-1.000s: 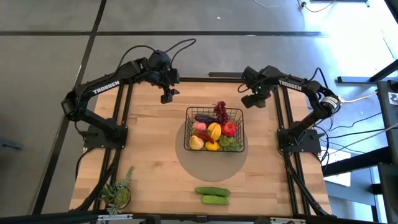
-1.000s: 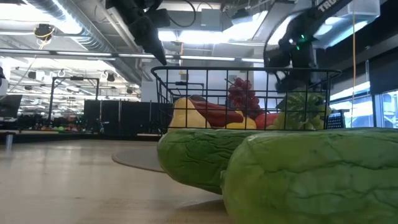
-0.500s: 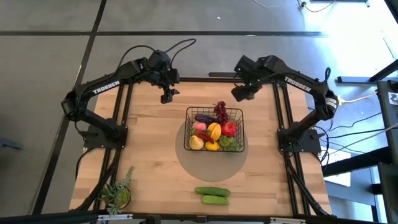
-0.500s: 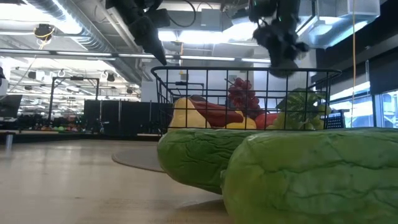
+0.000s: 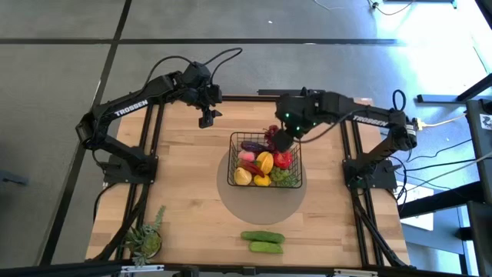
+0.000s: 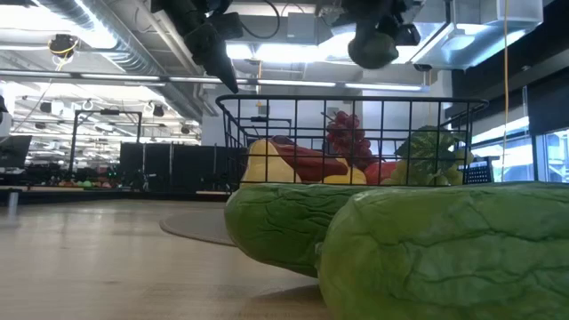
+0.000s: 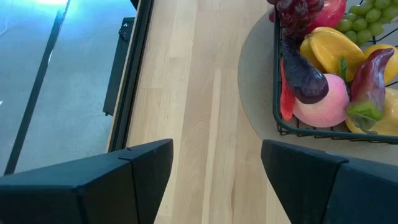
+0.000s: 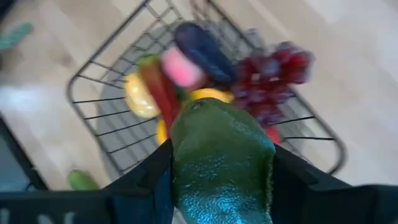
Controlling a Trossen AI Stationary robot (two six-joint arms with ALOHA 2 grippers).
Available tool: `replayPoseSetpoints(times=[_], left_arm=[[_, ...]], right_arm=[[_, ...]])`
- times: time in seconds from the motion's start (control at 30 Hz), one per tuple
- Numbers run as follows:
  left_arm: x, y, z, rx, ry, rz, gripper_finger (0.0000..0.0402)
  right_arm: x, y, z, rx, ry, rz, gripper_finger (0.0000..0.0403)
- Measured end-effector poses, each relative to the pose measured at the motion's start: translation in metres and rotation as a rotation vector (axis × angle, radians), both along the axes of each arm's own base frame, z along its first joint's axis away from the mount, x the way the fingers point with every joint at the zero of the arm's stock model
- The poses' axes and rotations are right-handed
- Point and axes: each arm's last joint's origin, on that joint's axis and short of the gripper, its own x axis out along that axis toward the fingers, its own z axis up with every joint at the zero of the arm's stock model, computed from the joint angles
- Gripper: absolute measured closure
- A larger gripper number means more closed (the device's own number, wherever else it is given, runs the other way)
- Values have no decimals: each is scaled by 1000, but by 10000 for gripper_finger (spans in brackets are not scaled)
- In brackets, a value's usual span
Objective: Build produce basket
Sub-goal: Put the green lime into the black wire basket
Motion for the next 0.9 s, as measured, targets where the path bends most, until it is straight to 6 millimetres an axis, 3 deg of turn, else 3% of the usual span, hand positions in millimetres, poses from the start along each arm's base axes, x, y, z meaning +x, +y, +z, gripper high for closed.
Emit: replayPoseSetpoints(times=[0.43,0.9], left_arm=[[0,0,0,0,0,0,168],[0,0,0,1,0,1,168]], right_arm=[[14,53,-2,74,-102,26,231],[26,59,-62,126,-102,-16,232]])
